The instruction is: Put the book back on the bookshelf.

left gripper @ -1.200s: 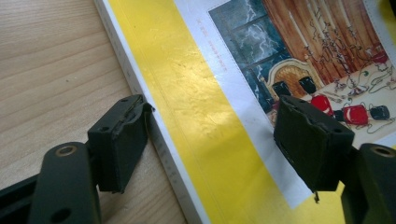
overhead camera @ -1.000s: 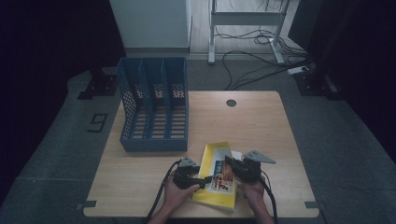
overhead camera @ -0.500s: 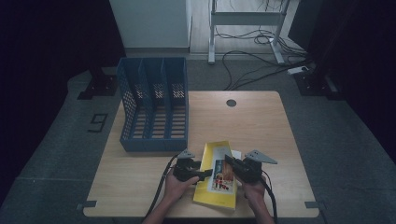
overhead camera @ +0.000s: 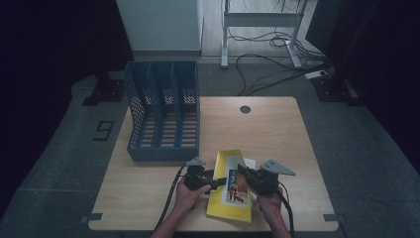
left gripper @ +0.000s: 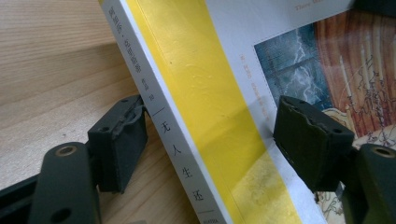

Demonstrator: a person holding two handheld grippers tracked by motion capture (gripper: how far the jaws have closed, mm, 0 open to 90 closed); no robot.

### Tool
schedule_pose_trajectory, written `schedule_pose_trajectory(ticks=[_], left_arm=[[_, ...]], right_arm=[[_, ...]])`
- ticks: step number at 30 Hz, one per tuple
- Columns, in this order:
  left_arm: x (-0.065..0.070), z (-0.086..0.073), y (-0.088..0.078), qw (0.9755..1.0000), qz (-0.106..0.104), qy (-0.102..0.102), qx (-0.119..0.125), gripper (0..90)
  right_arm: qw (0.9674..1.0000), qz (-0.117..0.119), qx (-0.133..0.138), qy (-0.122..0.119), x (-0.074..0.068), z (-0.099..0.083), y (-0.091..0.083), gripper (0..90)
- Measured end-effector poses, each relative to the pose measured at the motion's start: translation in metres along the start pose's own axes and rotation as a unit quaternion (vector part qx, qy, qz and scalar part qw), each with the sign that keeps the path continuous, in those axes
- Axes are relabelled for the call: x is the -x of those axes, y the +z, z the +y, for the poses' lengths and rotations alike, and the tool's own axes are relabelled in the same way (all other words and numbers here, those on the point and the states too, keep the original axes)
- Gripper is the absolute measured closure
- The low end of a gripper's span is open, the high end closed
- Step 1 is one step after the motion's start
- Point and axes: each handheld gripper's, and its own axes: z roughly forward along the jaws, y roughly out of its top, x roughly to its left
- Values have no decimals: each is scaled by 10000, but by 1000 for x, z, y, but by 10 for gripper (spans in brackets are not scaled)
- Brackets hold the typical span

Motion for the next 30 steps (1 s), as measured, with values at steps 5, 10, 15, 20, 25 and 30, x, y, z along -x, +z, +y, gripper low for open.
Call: schedule_pose_trajectory(ticks=[5,10,15,20,25,30], left_arm=[[2,1,-2,10000,-70,-13,64,248],[0,1,-1,9997,-214,-114,84,244],[1,1,-2,9996,-234,-97,120,248],[0,1,-4,9996,-219,-110,147,300],[-1,0,-7,9996,-189,-118,182,362],[-2,-1,-8,9994,-173,-184,219,421]], right_arm=[[9999,98,42,-94,-4,3,-3,871],[9997,161,49,-184,-6,4,-4,871],[9995,174,53,-272,-8,5,-5,870],[9993,186,68,-328,-9,5,-6,869],[9991,226,70,-354,-9,6,-6,870],[9989,259,39,-396,-8,6,-6,871]])
